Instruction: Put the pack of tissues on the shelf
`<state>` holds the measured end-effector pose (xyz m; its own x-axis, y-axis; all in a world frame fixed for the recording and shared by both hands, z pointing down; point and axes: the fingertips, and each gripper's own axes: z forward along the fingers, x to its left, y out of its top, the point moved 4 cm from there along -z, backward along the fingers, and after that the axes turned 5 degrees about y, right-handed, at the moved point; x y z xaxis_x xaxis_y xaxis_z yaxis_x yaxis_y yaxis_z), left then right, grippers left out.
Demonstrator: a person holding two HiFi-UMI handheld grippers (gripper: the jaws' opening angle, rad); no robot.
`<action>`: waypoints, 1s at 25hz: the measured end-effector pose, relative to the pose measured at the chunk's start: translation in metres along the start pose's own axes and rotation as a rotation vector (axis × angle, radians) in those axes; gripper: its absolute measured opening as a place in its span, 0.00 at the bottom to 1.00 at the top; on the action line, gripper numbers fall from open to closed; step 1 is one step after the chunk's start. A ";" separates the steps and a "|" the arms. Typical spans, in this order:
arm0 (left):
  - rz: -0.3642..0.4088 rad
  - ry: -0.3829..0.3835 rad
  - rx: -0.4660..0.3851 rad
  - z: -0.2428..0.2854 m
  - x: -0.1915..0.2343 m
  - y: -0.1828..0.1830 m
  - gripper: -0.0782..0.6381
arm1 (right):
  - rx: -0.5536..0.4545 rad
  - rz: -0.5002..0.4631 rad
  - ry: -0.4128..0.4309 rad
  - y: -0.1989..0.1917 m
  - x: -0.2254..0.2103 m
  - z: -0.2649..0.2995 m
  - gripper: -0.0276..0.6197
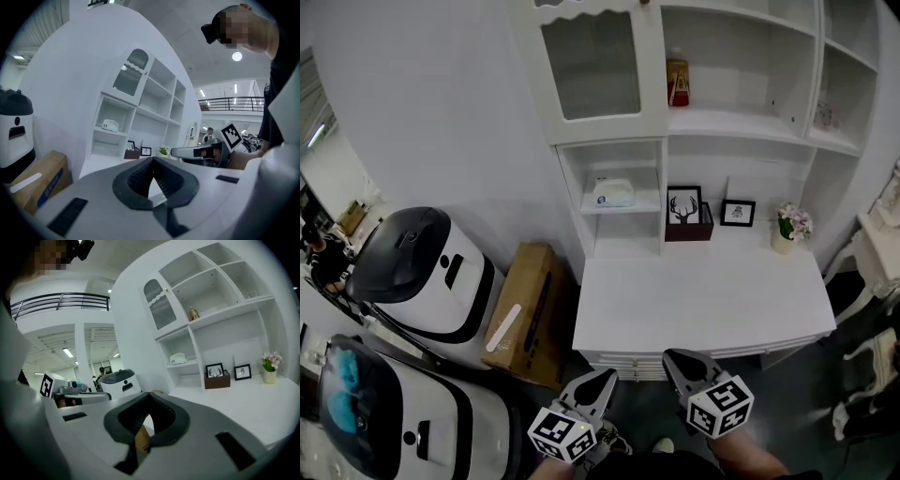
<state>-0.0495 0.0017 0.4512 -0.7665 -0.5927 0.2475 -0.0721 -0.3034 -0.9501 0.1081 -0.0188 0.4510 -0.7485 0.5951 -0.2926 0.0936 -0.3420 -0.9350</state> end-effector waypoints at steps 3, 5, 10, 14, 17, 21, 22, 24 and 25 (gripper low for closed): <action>0.000 0.012 0.007 -0.002 -0.009 -0.006 0.11 | 0.002 0.001 0.017 -0.006 0.002 -0.009 0.05; -0.002 0.018 0.009 -0.002 -0.014 -0.011 0.11 | 0.006 -0.001 0.023 -0.011 0.002 -0.015 0.05; -0.007 0.027 0.015 -0.006 -0.029 -0.021 0.11 | 0.022 0.003 0.039 -0.023 0.005 -0.031 0.05; -0.009 0.027 0.020 -0.009 -0.040 -0.025 0.11 | 0.032 -0.001 0.060 -0.030 0.014 -0.039 0.05; -0.008 0.021 0.016 -0.011 -0.046 -0.028 0.11 | 0.040 -0.004 0.075 -0.035 0.021 -0.044 0.05; -0.008 0.015 0.012 -0.014 -0.052 -0.032 0.11 | 0.050 -0.008 0.084 -0.042 0.025 -0.051 0.05; -0.009 0.014 0.012 -0.014 -0.054 -0.033 0.11 | 0.052 -0.008 0.084 -0.044 0.026 -0.053 0.05; -0.009 0.011 0.014 -0.015 -0.058 -0.036 0.11 | 0.056 -0.007 0.084 -0.047 0.028 -0.058 0.05; -0.008 0.008 0.015 -0.015 -0.060 -0.036 0.11 | 0.057 -0.007 0.084 -0.048 0.028 -0.060 0.05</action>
<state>-0.0108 0.0597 0.4681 -0.7711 -0.5840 0.2537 -0.0691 -0.3194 -0.9451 0.1219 0.0581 0.4757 -0.6913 0.6555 -0.3042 0.0492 -0.3773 -0.9248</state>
